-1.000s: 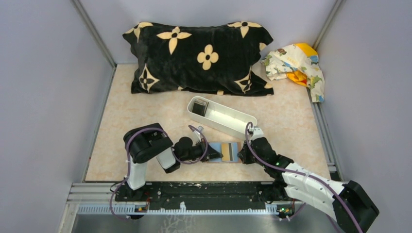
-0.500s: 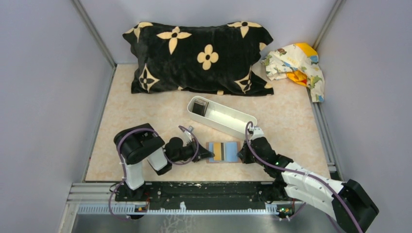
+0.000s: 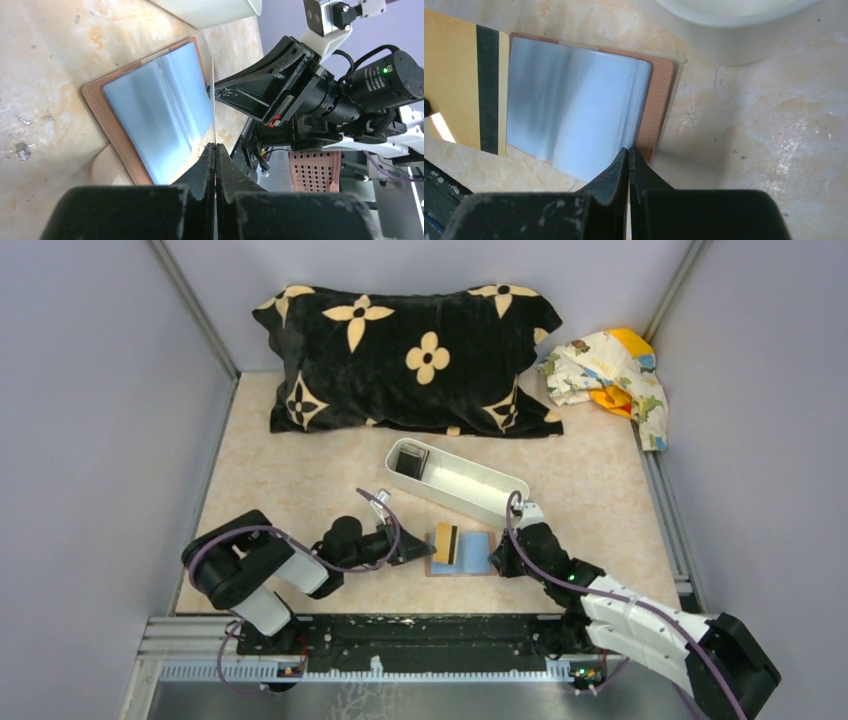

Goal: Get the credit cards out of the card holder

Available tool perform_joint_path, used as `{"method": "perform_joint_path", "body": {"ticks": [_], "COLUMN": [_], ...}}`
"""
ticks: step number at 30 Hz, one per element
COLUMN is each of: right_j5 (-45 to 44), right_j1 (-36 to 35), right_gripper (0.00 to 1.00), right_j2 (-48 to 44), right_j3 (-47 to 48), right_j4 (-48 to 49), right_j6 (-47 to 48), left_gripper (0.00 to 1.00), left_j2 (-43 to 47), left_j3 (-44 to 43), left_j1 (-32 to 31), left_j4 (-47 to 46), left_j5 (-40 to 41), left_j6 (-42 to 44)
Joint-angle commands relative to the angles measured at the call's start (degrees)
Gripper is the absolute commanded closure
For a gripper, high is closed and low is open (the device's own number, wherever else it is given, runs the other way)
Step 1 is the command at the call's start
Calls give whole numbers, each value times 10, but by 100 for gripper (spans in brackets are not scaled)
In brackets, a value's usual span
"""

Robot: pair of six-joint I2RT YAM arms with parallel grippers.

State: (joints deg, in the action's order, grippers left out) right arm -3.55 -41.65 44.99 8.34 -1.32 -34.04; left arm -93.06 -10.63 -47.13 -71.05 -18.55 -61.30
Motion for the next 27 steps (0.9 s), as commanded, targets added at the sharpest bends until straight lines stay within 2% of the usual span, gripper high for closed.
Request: {"method": "perform_joint_path", "body": {"ticks": [1,10,11,13,17,19,21,27], "right_j5": [5,121,134,145,165,192,219,251], "right_j1": [-9,-9,-9,-9,-8,-8,-9,-8], "right_gripper": [100,100,97,84,64,58,55,54], "right_j2": [-37,-158,-171,-196,-219,-225,-228,-220], "right_j3": [3,85,95,118,166,178,185,181], "right_j4": [-4,-11,-12,-23,-62,-64,-57,-53], "right_j6": [19,66,73,85,107,108,106,108], "left_gripper": [100,100,100,100,100,100,100,100], "left_j2": [38,95,102,115,137,139,137,111], "left_j3": [-16,-31,-32,-34,-25,-20,-21,-34], "left_j1": [2,1,1,1,1,1,1,1], "left_j4": [54,49,42,30,11,-22,-50,-155], "left_j5": [-36,-173,-190,-212,-210,-218,-230,-277], "left_j6": [77,223,228,236,234,226,218,172]}}
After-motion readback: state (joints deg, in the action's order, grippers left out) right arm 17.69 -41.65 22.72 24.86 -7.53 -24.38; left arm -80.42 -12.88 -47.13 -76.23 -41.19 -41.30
